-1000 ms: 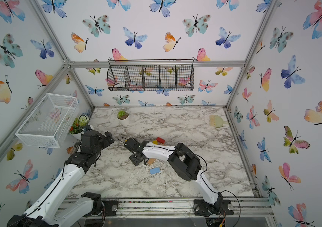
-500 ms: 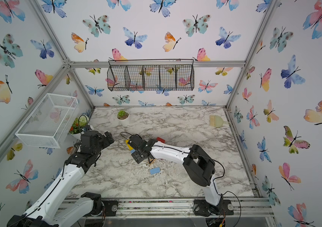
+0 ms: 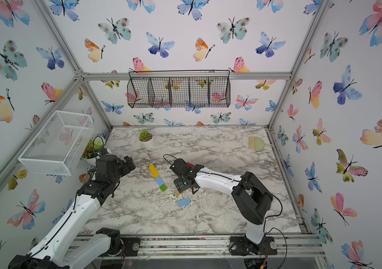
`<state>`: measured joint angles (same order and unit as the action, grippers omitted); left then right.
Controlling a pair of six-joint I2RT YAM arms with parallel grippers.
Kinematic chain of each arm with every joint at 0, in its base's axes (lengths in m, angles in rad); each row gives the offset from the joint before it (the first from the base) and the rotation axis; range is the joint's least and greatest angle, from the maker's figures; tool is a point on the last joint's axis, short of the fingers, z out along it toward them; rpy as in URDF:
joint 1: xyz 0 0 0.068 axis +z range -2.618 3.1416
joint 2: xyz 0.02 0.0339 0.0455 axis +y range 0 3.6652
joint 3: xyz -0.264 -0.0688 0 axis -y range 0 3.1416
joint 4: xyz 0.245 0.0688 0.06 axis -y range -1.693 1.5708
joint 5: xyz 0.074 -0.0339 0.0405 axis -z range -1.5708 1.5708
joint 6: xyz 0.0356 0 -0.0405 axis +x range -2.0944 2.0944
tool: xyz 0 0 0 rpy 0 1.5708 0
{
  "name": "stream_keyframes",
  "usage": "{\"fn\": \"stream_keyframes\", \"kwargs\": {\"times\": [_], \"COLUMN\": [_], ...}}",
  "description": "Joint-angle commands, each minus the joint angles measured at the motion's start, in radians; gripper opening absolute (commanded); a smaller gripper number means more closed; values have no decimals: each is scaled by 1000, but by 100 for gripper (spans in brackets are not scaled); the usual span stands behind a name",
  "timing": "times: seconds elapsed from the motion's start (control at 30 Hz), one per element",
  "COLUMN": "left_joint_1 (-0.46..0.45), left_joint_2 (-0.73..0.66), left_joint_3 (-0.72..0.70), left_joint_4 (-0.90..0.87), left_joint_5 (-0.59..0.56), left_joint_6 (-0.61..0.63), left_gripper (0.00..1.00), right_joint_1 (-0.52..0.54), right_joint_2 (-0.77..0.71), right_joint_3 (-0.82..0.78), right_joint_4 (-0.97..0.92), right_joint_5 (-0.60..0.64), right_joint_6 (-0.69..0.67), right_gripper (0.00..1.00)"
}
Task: Assemble the letter v with building blocks
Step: Adjust the building block at the center of the board.
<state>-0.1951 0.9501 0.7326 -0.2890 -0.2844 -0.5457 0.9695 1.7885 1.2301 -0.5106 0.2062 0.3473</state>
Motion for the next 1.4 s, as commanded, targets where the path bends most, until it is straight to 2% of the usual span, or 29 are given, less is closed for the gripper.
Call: {"fn": "stream_keyframes", "kwargs": {"times": [0.0,0.13,0.47,0.9,1.37], "left_joint_1": [9,9,10,10,11], "left_joint_2": [-10,-8,-7,-8,-8], "left_joint_3": [-5,-7,-8,-10,-9], "left_joint_4": [4,6,8,9,7], "left_joint_5": [14,16,20,22,18], "left_joint_6": [9,9,7,6,6], "left_gripper": [98,98,98,98,98], "right_joint_1": [9,9,18,75,78], "right_joint_2": [-54,-117,-231,-252,-155], "right_joint_3": [-59,-139,-307,-429,-386], "right_joint_4": [8,22,124,207,240], "right_joint_5": [-48,-103,-340,-449,-450], "right_joint_6": [27,28,89,198,208], "right_gripper": [81,81,81,81,81]}}
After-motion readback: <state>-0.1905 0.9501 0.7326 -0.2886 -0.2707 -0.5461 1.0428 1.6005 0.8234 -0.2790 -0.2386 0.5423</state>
